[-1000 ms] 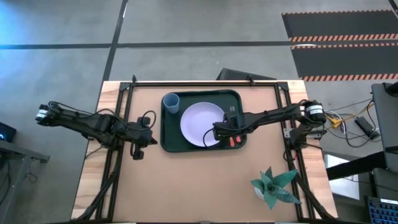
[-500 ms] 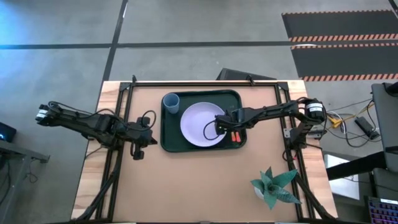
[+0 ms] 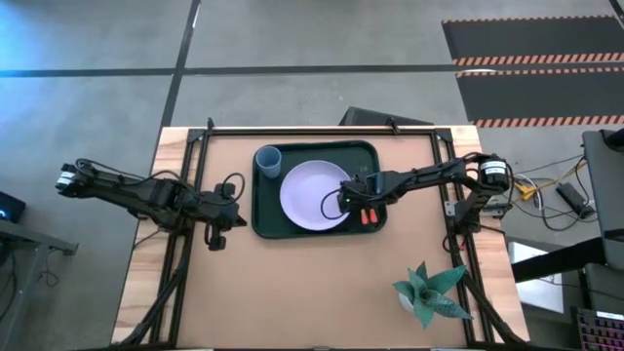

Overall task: Pick and place plate/cup/fork/spoon on tray
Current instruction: Put the orange spoon on the black serving tray to the right of the white plate

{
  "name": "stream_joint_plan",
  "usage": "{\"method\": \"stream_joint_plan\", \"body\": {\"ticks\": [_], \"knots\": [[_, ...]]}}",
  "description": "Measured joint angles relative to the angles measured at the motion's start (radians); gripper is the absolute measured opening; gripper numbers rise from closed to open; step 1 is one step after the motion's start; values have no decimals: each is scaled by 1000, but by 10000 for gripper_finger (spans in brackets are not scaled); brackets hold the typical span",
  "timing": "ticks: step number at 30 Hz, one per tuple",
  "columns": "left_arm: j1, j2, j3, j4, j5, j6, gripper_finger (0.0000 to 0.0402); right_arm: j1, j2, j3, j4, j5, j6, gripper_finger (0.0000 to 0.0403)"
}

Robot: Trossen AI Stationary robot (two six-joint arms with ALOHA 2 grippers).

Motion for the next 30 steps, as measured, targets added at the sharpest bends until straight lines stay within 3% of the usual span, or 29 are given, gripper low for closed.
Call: {"method": "stream_joint_plan", "body": {"ticks": [7, 30], "knots": [[0, 4, 0, 0, 0, 0, 0, 0, 0, -21, 111, -2, -3, 8], [0, 5, 0, 0, 0, 3, 0, -22, 0, -38, 92, 5, 27, 8]]}}
